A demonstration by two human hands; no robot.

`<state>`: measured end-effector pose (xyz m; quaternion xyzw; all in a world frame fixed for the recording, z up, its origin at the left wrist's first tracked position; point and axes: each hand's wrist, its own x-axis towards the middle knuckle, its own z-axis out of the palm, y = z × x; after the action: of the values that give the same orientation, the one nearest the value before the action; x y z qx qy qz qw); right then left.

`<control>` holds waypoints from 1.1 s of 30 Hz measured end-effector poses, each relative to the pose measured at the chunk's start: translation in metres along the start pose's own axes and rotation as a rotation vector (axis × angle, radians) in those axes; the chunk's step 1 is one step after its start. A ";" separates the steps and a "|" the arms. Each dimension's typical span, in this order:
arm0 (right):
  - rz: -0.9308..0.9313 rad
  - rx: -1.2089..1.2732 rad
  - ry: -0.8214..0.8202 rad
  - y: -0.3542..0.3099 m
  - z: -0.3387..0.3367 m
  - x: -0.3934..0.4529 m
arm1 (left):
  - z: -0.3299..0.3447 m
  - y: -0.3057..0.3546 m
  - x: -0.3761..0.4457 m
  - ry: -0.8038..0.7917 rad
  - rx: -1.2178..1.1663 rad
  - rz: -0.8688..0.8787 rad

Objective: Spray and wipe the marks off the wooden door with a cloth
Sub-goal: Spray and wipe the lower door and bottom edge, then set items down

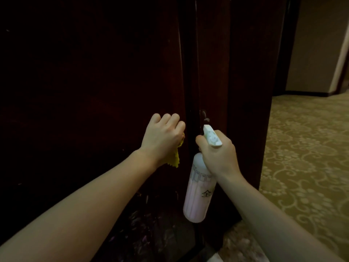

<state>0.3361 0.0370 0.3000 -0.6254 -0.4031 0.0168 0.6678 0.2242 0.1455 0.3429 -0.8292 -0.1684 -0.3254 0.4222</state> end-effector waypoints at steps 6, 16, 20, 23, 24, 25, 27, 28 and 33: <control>-0.087 0.002 0.004 0.009 0.004 0.009 | 0.005 0.003 0.022 0.075 -0.002 -0.031; 0.029 0.093 -0.050 0.027 0.003 0.024 | 0.005 0.005 0.056 0.153 -0.101 -0.096; 0.017 0.027 0.013 0.033 0.000 0.029 | 0.007 0.005 0.079 0.199 -0.097 -0.100; 0.070 0.121 -0.019 0.038 -0.005 0.032 | 0.013 0.009 0.091 0.221 -0.063 -0.072; 0.098 0.160 -0.049 0.038 -0.006 0.033 | 0.015 0.011 0.095 0.224 -0.053 -0.064; 0.124 0.186 -0.074 0.039 -0.006 0.034 | 0.018 0.013 0.099 0.220 -0.041 -0.056; 0.146 0.199 -0.094 0.041 -0.007 0.035 | 0.024 0.019 0.106 0.192 -0.017 -0.030; 0.143 0.189 -0.094 0.042 -0.007 0.037 | 0.028 0.022 0.107 0.172 -0.008 -0.003; 0.138 0.149 -0.089 0.057 -0.009 0.041 | 0.048 0.048 0.073 0.039 -0.038 0.267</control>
<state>0.3960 0.0635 0.2741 -0.5990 -0.3862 0.1204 0.6911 0.3226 0.1563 0.3436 -0.8457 -0.0421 -0.2855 0.4490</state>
